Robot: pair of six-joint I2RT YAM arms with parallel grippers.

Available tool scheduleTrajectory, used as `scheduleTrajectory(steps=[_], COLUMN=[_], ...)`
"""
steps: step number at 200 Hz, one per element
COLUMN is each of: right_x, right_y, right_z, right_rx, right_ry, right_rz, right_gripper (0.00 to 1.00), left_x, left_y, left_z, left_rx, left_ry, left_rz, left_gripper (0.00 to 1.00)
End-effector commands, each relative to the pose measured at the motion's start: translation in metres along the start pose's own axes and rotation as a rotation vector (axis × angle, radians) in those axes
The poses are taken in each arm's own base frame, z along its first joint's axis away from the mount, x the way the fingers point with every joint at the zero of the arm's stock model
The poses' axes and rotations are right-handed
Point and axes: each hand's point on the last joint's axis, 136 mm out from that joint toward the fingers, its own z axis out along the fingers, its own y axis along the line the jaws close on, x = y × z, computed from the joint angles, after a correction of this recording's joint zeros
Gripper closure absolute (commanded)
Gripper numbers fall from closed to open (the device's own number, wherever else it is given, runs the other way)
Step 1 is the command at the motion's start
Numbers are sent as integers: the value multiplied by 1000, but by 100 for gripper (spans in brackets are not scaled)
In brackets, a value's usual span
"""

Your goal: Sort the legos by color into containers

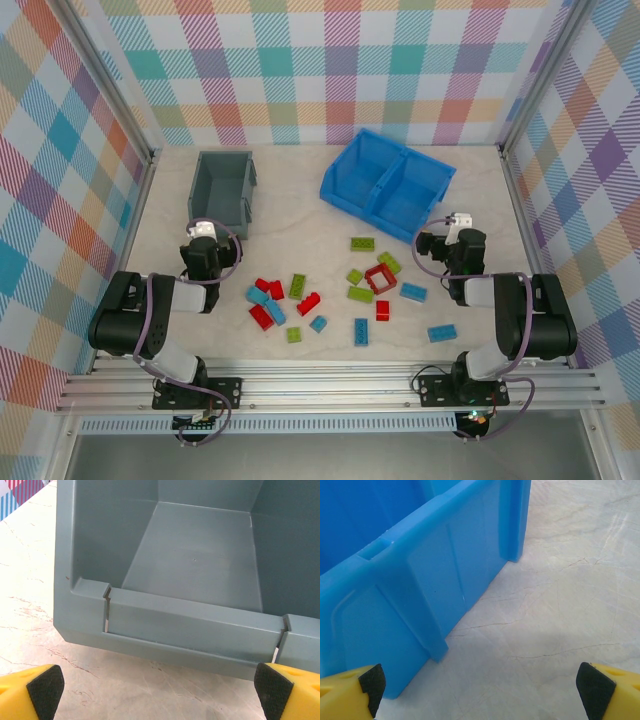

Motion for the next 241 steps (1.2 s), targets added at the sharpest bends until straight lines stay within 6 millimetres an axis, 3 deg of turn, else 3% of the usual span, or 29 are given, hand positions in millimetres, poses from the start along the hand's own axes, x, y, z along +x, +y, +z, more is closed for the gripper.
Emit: scheduleTrajectory(steps=[1,16,46,63,85,95,102,109,118,123,133,161,174,200,241], right_x=[-16,-21,-56,-106,-187,-210,-215,-205,-184,-187,-196,-176,-166,-147,-127], right_y=[3,1,-4,-5,3,5,7,5,10,27,63,101,113,120,143], right_z=[1,-6,-37,-74,-136,-151,-151,-147,-133,-122,-103,-63,-40,2,62], right_rx=[-10,6,54,100,88,78,72,99,108,0,-183,-65,-69,-46,-89], right_ry=[-57,-65,-112,-223,-322,-291,-223,-114,31,73,153,426,492,592,658], right_rz=[-7,1,10,10,128,262,372,515,661,632,556,431,419,421,393], right_gripper=[0,0,0,0,0,0,0,0,0,1,14,17,18,18,21], left_x=[-18,-31,-74,-114,-184,-213,-227,-231,-220,-216,-210,-185,-179,-177,-165], left_y=[0,1,7,12,8,3,2,-1,-4,-8,-32,-51,-57,-68,-67], left_z=[-1,-11,-51,-89,-151,-170,-178,-179,-173,-166,-146,-96,-83,-62,-26], left_rx=[-2,1,-30,-62,-50,-52,-50,-33,-42,-45,84,82,93,140,155], left_ry=[-64,-93,-165,-239,-372,-394,-358,-263,-114,-58,60,397,440,468,549], left_rz=[-7,-12,-27,-46,-52,-44,-81,-125,-169,-206,-202,-223,-244,-288,-312], left_gripper=[0,0,0,0,0,0,0,0,0,0,0,8,10,11,14])
